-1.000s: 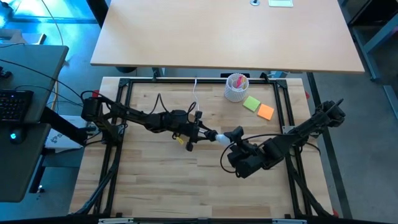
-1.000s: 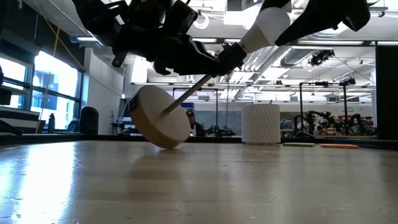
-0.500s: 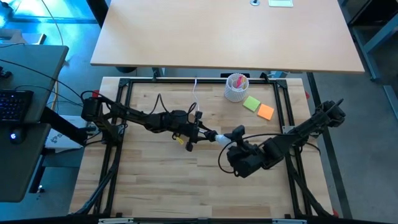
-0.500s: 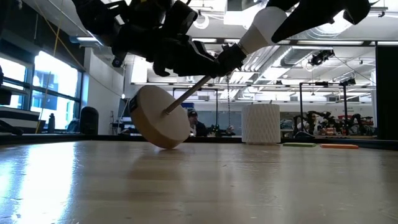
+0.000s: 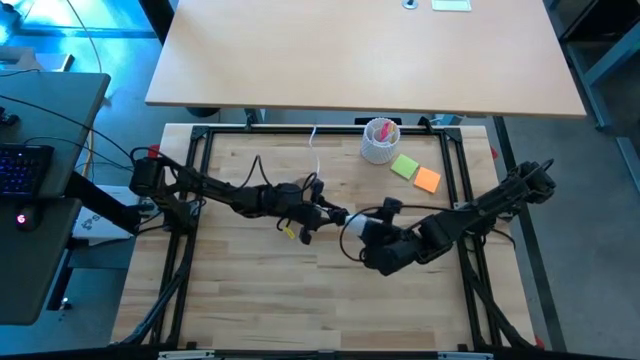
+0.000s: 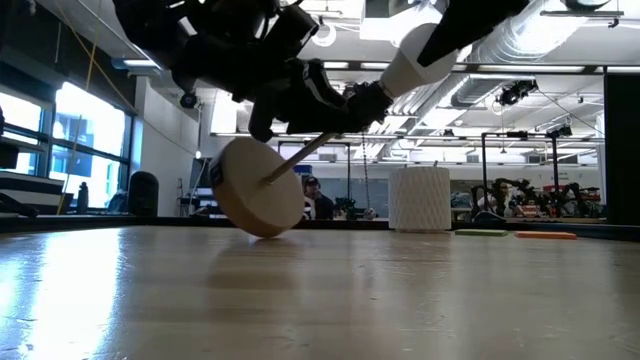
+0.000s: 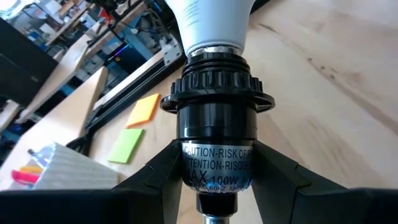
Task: Screw lightbulb
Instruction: Insert the light bulb into the lamp
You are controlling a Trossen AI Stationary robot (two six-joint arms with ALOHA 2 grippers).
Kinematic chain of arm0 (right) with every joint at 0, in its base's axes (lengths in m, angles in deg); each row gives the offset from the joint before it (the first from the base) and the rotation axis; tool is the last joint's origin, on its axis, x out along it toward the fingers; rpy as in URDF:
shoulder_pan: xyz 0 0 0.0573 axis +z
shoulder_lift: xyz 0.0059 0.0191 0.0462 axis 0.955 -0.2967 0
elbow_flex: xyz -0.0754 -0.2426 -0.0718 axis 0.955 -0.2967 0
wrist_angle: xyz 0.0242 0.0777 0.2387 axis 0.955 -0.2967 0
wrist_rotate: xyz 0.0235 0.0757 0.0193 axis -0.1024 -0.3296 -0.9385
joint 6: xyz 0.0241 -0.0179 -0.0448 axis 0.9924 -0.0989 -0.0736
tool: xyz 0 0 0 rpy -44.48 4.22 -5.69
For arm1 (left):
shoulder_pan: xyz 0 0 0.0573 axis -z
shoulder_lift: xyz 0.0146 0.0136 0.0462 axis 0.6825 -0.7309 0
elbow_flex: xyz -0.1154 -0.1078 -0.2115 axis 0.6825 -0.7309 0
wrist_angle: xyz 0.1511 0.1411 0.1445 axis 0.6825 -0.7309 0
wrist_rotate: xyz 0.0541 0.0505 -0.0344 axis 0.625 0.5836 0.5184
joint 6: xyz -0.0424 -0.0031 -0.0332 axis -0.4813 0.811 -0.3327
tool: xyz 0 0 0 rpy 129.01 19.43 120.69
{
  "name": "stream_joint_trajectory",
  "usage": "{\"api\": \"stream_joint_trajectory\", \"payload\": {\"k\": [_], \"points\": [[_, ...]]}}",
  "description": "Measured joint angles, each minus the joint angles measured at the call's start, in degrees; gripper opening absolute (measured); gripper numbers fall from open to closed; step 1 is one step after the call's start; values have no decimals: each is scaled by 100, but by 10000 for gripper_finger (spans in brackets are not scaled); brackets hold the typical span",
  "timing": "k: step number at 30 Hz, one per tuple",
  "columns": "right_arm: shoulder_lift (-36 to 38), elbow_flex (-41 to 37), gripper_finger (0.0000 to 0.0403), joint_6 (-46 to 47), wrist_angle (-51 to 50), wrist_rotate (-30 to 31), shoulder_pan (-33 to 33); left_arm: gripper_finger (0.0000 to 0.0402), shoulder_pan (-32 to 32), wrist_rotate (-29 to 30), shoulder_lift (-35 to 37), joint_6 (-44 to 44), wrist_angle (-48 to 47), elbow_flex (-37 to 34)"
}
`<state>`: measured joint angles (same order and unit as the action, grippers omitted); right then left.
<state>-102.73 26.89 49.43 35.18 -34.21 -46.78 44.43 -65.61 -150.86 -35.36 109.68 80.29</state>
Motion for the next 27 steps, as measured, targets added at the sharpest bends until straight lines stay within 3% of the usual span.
{"api": "stream_joint_trajectory", "payload": {"k": [6,17,22,27], "points": [[-1,-2,237,1536,115,1,-2,141,104,330,2,156,23,0],[-4,-2,237,3157,203,134,-15,141,352,1459,-3,380,235,0],[-4,2,244,3407,238,151,-20,141,427,1734,-4,520,284,0],[2,2,289,3340,350,115,-20,141,491,1965,-4,529,315,0]]}}
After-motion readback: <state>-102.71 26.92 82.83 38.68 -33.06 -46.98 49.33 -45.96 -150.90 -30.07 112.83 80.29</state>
